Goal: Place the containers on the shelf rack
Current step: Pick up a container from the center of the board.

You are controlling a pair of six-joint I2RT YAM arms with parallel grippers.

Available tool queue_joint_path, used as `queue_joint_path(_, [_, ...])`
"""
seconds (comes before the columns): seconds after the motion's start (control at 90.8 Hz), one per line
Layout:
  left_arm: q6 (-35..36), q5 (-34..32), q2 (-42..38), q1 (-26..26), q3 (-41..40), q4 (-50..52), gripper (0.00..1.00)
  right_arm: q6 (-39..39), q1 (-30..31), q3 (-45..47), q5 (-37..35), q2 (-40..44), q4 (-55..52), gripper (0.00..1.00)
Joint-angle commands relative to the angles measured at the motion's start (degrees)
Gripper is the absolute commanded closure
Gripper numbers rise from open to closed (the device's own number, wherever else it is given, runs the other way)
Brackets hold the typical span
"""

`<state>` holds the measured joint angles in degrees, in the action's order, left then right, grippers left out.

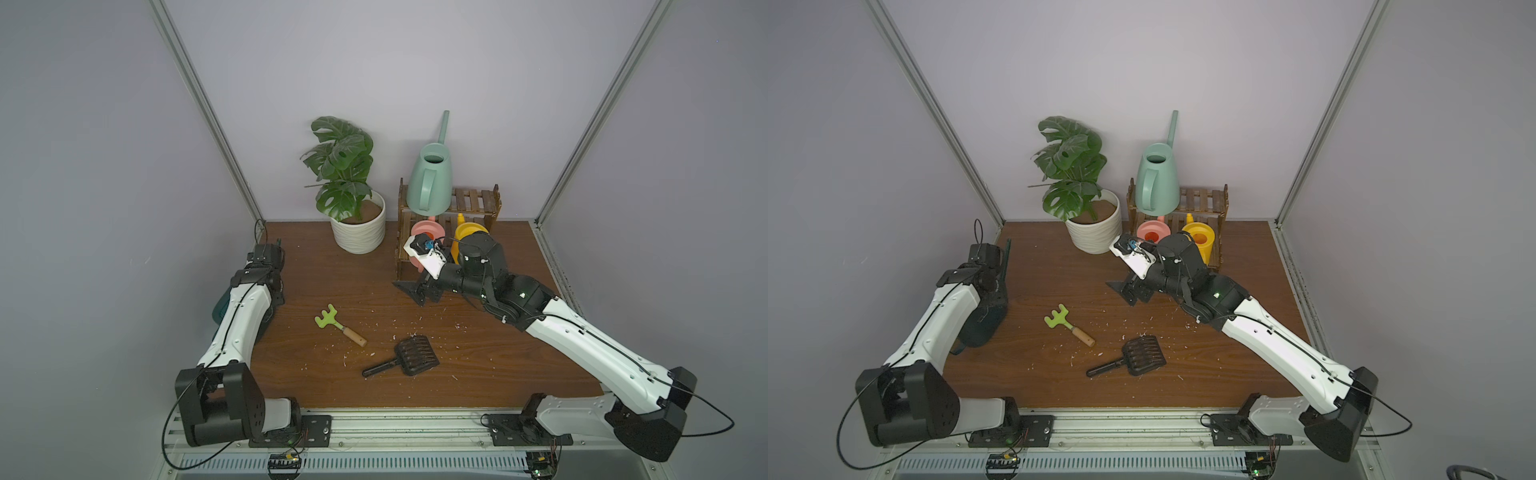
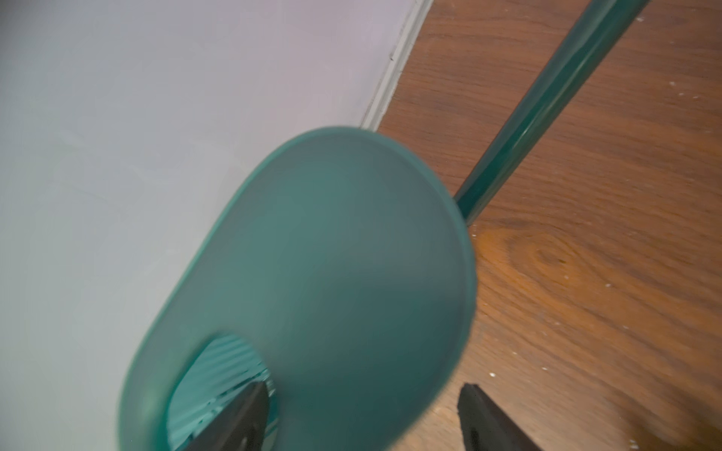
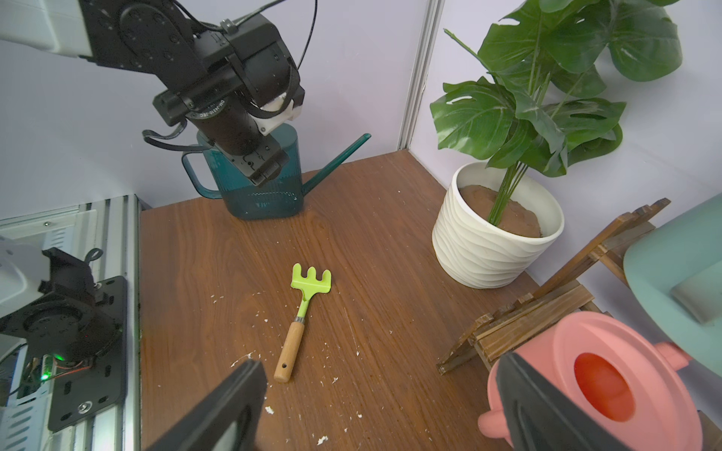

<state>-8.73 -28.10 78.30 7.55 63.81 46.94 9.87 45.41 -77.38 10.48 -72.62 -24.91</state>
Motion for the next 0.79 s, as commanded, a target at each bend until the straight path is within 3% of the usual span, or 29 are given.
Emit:
queue_joint_path(0.0, [-0.57,3.65,1.98,0.88,2.21,0.13,0.25,-0.77,0.32,1.11,-0.29,1.73,0.77,0.05])
queue_joint_path(0.352, [0.03,7.97,5.37,1.3,6.83,-0.61,0.38,-1.93,0.3,2.79,-0.85,2.52,2.14,0.05])
queue_joint_path(0.782, [-1.66,18.53,10.75,1.19,10.88,-4.96,0.42,-3.79,1.63,3.73,-2.79,3.06,2.93,0.06])
